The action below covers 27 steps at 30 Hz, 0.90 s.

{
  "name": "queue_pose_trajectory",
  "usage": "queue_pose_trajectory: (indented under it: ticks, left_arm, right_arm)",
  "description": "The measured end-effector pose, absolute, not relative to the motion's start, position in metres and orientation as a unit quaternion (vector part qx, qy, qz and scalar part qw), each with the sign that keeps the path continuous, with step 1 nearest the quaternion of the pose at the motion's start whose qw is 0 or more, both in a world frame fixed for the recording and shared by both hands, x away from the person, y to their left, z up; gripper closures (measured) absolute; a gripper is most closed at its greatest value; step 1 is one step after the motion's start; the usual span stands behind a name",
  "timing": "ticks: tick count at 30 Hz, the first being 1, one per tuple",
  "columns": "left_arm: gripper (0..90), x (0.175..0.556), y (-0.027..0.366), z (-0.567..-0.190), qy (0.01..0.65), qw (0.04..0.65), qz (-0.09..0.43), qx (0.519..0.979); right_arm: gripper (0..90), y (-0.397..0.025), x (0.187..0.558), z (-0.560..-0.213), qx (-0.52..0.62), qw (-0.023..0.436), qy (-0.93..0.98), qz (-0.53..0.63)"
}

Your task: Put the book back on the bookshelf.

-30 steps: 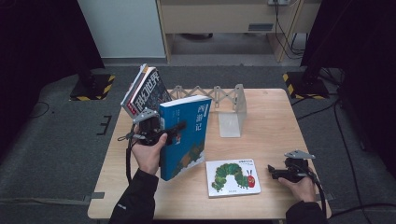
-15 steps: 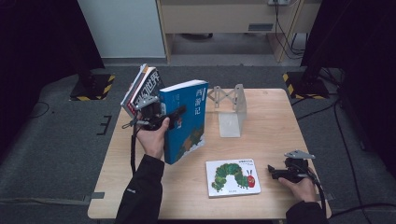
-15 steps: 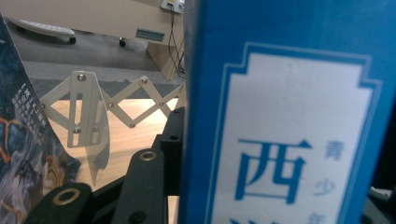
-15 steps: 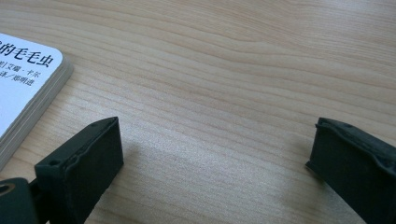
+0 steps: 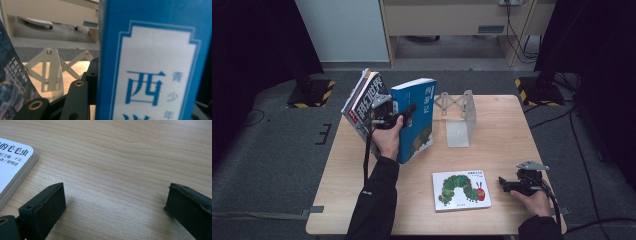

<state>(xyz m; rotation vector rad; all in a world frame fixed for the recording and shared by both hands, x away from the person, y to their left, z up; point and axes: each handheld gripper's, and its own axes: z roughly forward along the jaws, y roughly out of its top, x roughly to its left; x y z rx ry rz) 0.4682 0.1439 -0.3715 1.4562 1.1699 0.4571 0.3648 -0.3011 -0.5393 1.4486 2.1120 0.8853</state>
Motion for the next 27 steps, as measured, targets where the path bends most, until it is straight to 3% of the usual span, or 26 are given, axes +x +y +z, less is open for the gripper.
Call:
queue_pose_trajectory:
  ticks: [16, 27]
  left_arm:
    - [59.5, 0.503, 0.118, -0.398, 0.514, 0.569, 0.214, 0.605]
    - [59.2, 0.503, 0.111, -0.406, 0.496, 0.573, 0.233, 0.609]
  right_arm:
    - [2.9, -0.301, 0.365, -0.539, 0.522, 0.215, 0.761, 0.319]
    - [2.9, -0.300, 0.365, -0.539, 0.523, 0.214, 0.761, 0.320]
